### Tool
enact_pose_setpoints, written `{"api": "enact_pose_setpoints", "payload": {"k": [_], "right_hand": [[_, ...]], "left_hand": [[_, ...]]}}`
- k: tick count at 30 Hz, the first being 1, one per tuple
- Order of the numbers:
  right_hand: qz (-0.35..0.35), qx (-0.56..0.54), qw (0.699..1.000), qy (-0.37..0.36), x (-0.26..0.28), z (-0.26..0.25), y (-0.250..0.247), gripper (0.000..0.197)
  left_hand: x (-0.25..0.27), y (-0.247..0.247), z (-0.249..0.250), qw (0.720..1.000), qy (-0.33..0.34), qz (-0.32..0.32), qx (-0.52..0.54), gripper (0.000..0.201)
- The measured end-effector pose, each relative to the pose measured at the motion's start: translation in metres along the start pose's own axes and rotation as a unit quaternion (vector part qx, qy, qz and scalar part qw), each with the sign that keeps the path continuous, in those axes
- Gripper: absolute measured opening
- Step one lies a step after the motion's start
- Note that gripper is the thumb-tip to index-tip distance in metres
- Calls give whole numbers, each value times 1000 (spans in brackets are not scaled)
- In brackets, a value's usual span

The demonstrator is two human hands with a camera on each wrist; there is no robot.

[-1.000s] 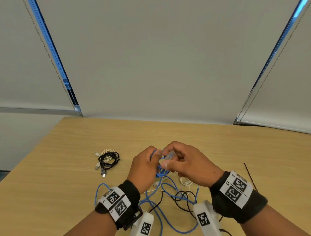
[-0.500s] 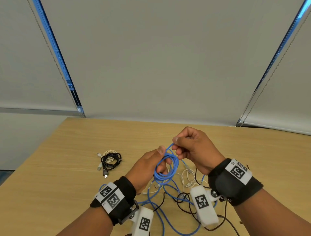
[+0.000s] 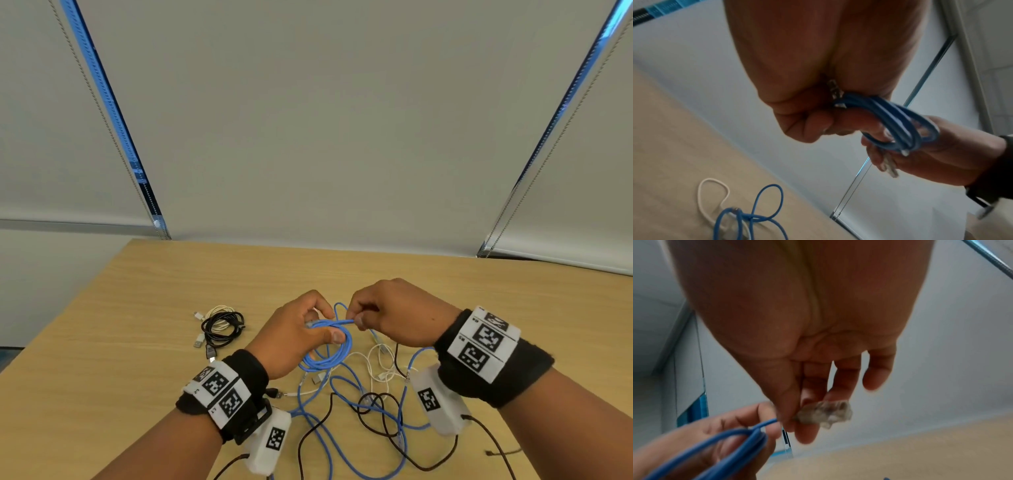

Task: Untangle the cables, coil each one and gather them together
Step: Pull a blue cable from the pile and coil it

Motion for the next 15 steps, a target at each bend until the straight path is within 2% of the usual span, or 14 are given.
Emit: {"api": "enact_pose_setpoints", "payload": {"k": [1, 3, 5, 7, 9, 12, 14, 15], "right_hand": [[16, 23, 1000, -4, -1, 0, 0, 15], [47, 4, 999, 5, -3, 1, 3, 14], [73, -69, 994, 31, -3, 7, 9, 14], [88, -191, 975, 75, -1, 15, 19, 15], [96, -339, 928, 120, 1, 19, 31, 13], [81, -525, 827, 184, 5, 20, 54, 13], [61, -610, 760, 214, 7, 20, 66, 14], [54, -636, 737, 223, 8, 21, 69, 14]], "left_hand": [[1, 2, 2, 1000, 6, -5, 4, 28], [3, 6, 6, 999, 26, -16, 14, 30], [5, 6, 9, 999, 41, -11, 12, 31], [5, 6, 9, 999, 53, -1, -5, 30], [5, 7, 9, 997, 70, 9, -39, 23], [5, 8, 7, 992, 87, 33, -88, 15], [5, 9, 9, 987, 98, 49, -114, 16], [6, 9, 10, 986, 101, 54, -119, 16]]}}
Point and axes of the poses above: each hand's wrist, its own x-axis away from the middle knuckle, its own y-axis out of the palm, z = x × y, the point moved 8 cm from there along -x, towards the middle knuckle, and after that the axes turned 7 degrees about z, right-handed, at the moved point
